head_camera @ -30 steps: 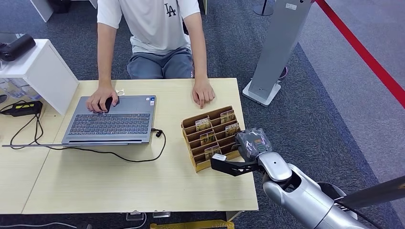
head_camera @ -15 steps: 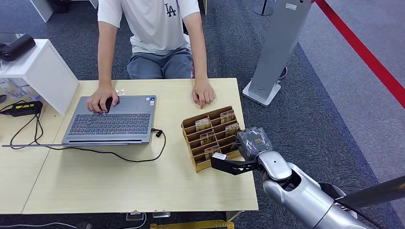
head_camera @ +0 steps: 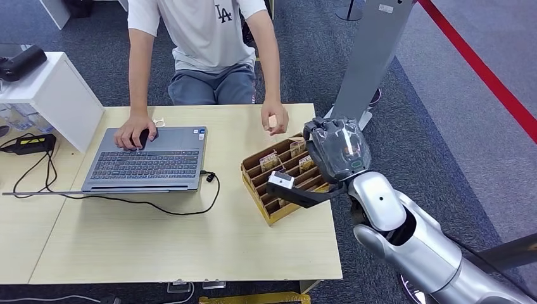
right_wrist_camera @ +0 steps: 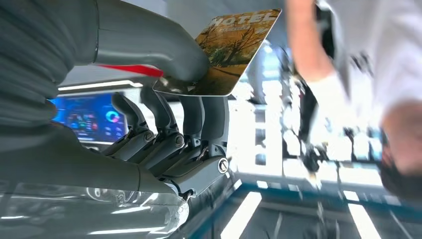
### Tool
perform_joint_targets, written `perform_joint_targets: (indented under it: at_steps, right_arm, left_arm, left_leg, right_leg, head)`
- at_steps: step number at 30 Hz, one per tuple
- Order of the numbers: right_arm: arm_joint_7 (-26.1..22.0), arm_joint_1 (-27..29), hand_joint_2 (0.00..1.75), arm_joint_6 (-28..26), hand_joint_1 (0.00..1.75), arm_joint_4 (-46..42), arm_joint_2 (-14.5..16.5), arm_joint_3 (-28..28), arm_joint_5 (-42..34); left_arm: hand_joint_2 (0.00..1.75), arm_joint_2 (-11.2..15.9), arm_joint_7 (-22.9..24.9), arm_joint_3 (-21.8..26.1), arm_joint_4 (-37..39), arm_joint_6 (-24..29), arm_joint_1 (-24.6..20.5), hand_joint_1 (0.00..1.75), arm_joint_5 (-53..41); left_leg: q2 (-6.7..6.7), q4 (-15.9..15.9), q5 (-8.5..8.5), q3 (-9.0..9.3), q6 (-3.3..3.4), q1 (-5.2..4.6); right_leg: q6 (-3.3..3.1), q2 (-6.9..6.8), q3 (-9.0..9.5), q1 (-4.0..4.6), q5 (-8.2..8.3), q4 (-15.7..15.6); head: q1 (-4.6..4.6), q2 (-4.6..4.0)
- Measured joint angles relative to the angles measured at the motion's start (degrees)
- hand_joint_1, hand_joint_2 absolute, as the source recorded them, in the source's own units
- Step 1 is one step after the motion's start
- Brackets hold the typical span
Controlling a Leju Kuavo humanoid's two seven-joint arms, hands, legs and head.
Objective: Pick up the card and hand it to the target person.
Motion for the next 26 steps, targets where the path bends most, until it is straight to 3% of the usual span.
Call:
perform_joint_targets:
  at_steps: [7,13,17,19,21,24,26]
  right_arm:
    - [-3.26,1.39,1.75,-6.88,1.52,-1.16,1.85,-0.29,0.34]
    - [-7.37,2.82,1.75,-20.02,1.52,4.21,4.57,-0.27,0.67]
    - [-8.47,2.83,1.75,-25.1,1.52,9.3,6.22,-0.25,1.44]
    - [-8.68,2.82,1.75,-25.84,0.97,11.29,6.85,-0.25,1.62]
    - [-8.75,2.81,1.75,-25.97,0.27,12.95,7.31,-0.25,1.67]
    - [-8.86,2.77,1.75,-26.11,0.0,14.94,7.84,-0.25,1.15]
    - [-8.98,2.76,1.75,-26.21,0.0,15.64,8.06,-0.25,0.67]
  left_arm:
    - [0.0,-0.05,0.0,0.0,0.0,-0.17,-0.02,0.0,-0.22]
    - [0.0,-0.22,-0.01,0.0,0.0,-0.56,-0.09,0.0,-0.7]
    - [0.0,-0.4,-0.02,0.0,0.0,-1.24,-0.13,0.0,-0.86]
    - [0.0,-0.47,-0.02,0.0,0.0,-1.51,-0.14,0.0,-0.86]
    - [0.0,-0.51,-0.01,0.0,0.0,-1.68,-0.15,0.0,-0.86]
    - [0.0,-0.52,0.0,0.0,0.0,-2.51,-0.14,0.0,-1.01]
    - [0.0,-0.52,-0.01,0.0,0.0,-3.04,-0.13,0.0,-1.21]
  left_leg:
    - [0.0,0.0,0.0,-0.01,0.0,0.0]
    - [0.0,0.0,0.0,-0.02,0.0,0.0]
    - [0.0,0.0,0.0,-0.02,0.0,0.0]
    - [-0.01,0.0,0.0,-0.02,0.0,0.0]
    - [-0.01,0.0,0.0,-0.02,0.0,0.0]
    - [-0.01,0.01,0.0,-0.03,0.0,0.0]
    - [-0.01,0.01,0.0,-0.03,0.0,0.0]
  right_leg:
    - [0.0,0.01,0.01,0.0,0.0,0.0]
    - [0.0,0.01,0.01,0.0,0.0,0.0]
    - [0.0,0.0,0.01,0.0,0.0,0.01]
    - [0.0,0.0,0.01,0.0,0.0,0.01]
    - [0.0,0.0,0.01,0.0,0.0,0.01]
    - [0.0,0.0,0.01,0.0,0.0,0.01]
    - [0.0,0.0,0.0,0.0,0.0,0.01]
  head:
    - [0.14,0.0]
    - [0.1,0.0]
    - [0.04,0.0]
    - [0.04,0.0]
    - [0.08,0.0]
    - [0.13,0.0]
    - [0.12,0.0]
